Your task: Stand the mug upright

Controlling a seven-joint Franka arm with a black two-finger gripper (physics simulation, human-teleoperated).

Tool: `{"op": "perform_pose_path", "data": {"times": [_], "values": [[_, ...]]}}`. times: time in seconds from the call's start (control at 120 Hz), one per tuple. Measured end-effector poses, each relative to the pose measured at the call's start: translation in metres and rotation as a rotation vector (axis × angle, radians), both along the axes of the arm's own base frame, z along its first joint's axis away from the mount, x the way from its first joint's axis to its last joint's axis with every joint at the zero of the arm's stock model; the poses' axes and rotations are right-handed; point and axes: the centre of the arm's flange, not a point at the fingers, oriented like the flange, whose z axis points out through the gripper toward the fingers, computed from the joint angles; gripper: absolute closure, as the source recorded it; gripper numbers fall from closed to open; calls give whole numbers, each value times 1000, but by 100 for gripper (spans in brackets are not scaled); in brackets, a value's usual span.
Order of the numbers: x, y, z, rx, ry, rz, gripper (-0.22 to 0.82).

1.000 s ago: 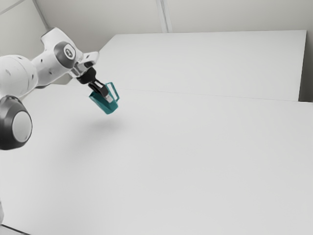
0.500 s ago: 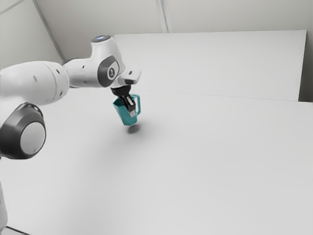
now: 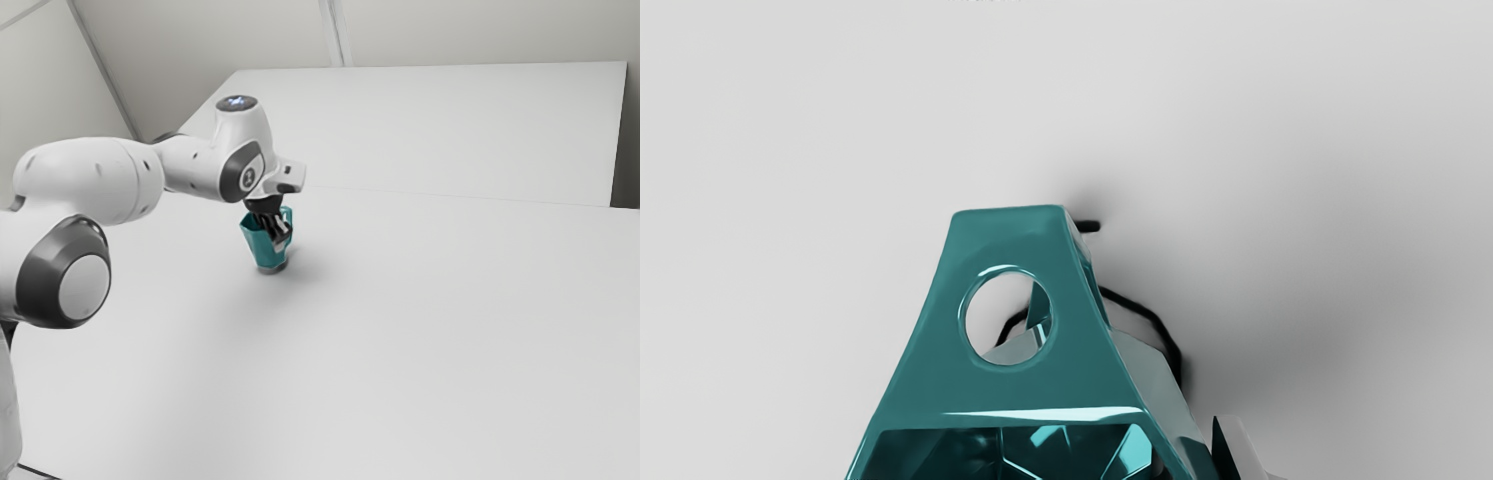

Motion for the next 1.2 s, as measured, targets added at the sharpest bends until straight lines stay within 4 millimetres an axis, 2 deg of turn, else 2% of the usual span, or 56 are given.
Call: {"op": "perform_pose_path", "data": {"times": [0.167, 0.383, 0.492, 0.608, 0.675, 0.742, 0.85, 0.925, 1.117, 1.2], "values": [[1, -2, -7, -1, -4, 34, 77], [1, -2, -4, -8, -11, 57, 32], [1, -2, 2, -9, -21, 61, 19], [1, -3, 21, -16, -48, 62, 11], [-2, -2, 44, -26, -77, 65, 8], [-6, 2, 76, -39, -111, 73, 6], [-23, 16, 144, -66, -167, 96, 4], [-34, 27, 180, -63, -180, 110, 3], [-53, 54, 251, -54, -166, 162, 1], [-60, 58, 281, -48, -155, 180, 1]]}}
